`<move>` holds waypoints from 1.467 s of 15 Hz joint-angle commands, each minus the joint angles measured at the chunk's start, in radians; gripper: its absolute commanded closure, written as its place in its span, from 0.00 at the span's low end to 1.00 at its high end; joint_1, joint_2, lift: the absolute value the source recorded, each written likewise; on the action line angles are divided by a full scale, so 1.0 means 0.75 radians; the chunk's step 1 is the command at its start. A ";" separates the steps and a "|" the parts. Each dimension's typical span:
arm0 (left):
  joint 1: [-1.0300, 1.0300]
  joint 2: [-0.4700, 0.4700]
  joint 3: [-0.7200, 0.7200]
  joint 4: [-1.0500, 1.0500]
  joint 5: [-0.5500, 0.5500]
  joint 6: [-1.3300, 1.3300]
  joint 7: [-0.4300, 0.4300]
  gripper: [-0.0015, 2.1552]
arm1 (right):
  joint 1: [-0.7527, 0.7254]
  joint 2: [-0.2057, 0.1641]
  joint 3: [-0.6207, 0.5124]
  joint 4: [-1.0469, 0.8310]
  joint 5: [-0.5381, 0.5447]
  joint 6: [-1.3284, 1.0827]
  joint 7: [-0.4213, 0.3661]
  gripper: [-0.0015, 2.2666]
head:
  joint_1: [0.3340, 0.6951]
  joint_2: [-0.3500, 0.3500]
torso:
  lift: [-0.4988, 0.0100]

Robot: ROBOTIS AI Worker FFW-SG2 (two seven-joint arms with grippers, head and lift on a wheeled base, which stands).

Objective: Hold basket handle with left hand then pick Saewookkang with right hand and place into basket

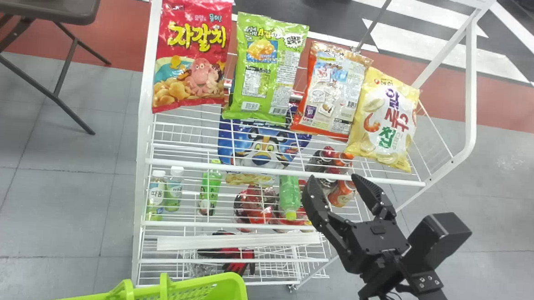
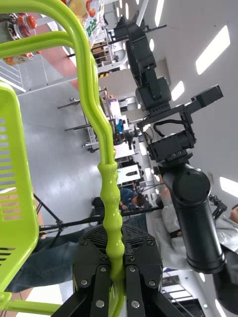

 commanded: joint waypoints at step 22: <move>-0.072 0.025 -0.079 0.088 -0.047 0.085 0.021 0.89 | -0.573 -0.026 -0.092 0.552 0.010 -0.079 0.051 0.08 | 1.00 0.00 | 0.94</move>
